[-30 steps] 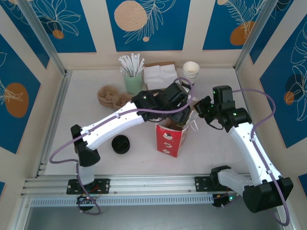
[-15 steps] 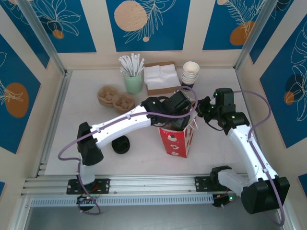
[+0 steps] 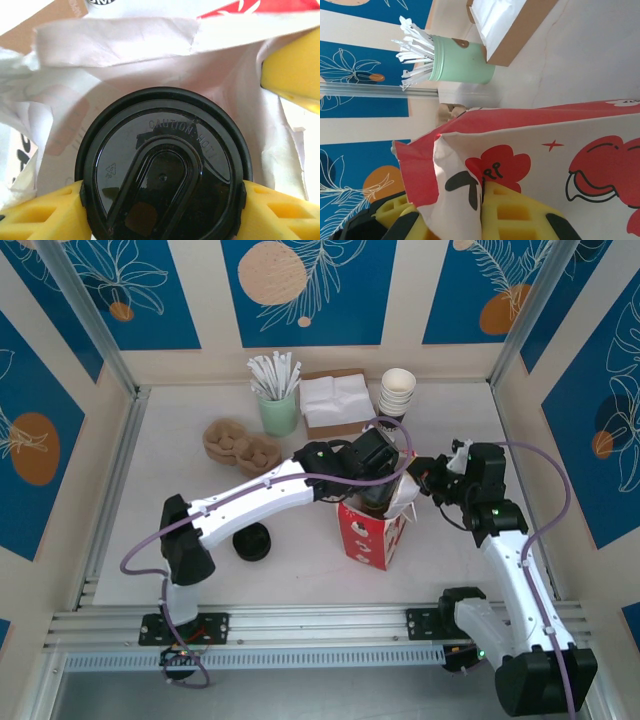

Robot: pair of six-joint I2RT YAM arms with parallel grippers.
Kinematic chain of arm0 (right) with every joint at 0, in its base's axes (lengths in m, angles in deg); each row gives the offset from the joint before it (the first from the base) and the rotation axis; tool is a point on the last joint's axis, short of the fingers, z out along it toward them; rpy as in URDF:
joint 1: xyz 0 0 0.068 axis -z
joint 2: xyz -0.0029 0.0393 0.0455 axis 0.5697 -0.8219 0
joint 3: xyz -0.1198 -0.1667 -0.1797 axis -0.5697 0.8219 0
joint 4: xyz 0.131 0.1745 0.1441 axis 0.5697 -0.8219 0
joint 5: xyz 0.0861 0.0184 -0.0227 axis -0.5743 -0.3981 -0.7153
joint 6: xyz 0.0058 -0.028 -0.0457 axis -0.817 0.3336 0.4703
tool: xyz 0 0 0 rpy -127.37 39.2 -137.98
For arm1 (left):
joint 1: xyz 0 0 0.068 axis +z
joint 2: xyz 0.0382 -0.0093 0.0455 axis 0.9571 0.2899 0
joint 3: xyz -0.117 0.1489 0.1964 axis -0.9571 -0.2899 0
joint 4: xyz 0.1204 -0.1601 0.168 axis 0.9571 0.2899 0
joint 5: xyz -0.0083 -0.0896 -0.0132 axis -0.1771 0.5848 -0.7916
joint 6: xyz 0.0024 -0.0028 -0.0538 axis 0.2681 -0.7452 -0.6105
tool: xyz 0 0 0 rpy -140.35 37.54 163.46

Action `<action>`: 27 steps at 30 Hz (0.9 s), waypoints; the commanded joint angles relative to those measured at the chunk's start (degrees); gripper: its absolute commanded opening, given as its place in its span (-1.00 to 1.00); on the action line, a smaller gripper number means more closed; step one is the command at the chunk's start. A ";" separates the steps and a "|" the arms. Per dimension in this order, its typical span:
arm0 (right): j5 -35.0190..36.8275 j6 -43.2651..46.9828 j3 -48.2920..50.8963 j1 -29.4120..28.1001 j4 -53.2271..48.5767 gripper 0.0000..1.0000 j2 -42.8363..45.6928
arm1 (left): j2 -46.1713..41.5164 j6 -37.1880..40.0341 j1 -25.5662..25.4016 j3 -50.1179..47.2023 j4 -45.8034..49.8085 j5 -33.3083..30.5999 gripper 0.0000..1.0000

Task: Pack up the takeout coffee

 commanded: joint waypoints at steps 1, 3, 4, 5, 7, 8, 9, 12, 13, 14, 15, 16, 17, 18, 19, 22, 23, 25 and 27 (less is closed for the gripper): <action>-5.34 -1.43 1.01 -0.09 5.94 -1.00 0.54 | -2.10 2.25 0.67 0.95 1.66 -3.77 0.30; -5.87 -2.26 0.24 -0.58 7.12 -1.00 -1.11 | -2.00 2.69 0.60 2.20 2.44 -3.92 0.31; -5.74 -2.48 -0.55 -1.07 7.33 -1.00 -2.14 | -2.11 2.96 0.71 2.73 2.53 -3.76 0.31; -5.54 -2.61 -1.40 -1.68 7.70 -1.00 -2.89 | -2.09 3.08 0.71 3.17 2.55 -3.48 0.31; -4.83 -3.03 -3.01 -2.85 8.99 -1.00 -4.64 | -1.92 2.73 0.82 4.26 2.73 -2.65 0.31; -4.48 -3.34 -3.56 -3.23 9.61 -1.00 -5.37 | -1.83 2.54 0.83 4.71 2.73 -2.15 0.32; -4.33 -3.64 -4.26 -3.60 10.13 -1.00 -6.29 | -1.65 2.29 0.84 5.10 2.73 -1.77 0.32; -5.03 -4.42 -5.15 -3.89 11.57 -1.00 -8.11 | -1.30 1.54 1.41 5.21 2.73 -1.35 0.33; -4.97 -4.39 -5.43 -3.87 11.15 -1.00 -8.21 | -1.14 1.17 1.67 5.19 2.82 -1.14 0.33; -4.65 -4.06 -5.73 -3.89 10.14 -1.00 -8.23 | -0.95 0.97 1.85 5.06 2.75 -0.74 0.33; -4.14 -3.24 -6.11 -3.81 8.02 -1.00 -8.12 | -0.79 0.73 2.03 4.88 2.79 -0.55 0.32; -3.82 -2.24 -6.43 -3.67 6.22 -1.00 -7.82 | -0.61 0.56 2.02 4.64 2.64 -0.49 0.32; -3.80 -1.45 -6.49 -3.54 4.88 -1.00 -7.61 | -0.39 0.48 1.99 4.34 2.48 -0.38 0.33; -3.57 -0.58 -6.48 -3.41 2.99 -1.00 -7.27 | -0.17 0.42 2.05 3.79 2.17 -0.30 0.33; -3.31 0.24 -6.55 -3.22 1.15 -1.00 -6.90 | 0.01 0.36 2.07 3.36 1.87 -0.32 0.33; -3.25 1.42 -5.91 -2.85 -1.47 -1.00 -5.77 | 0.58 0.15 2.07 2.23 1.18 0.02 0.33; -3.15 1.86 -5.91 -2.76 -2.38 -1.00 -5.41 | 0.63 0.15 2.08 2.09 0.97 0.23 0.33; -2.70 3.21 -6.05 -2.45 -4.62 -1.00 -4.75 | 1.05 0.07 2.08 1.96 0.74 0.63 0.32; -2.57 4.33 -6.20 -1.89 -6.49 -1.00 -4.43 | 1.16 0.07 2.08 1.36 0.49 0.76 0.32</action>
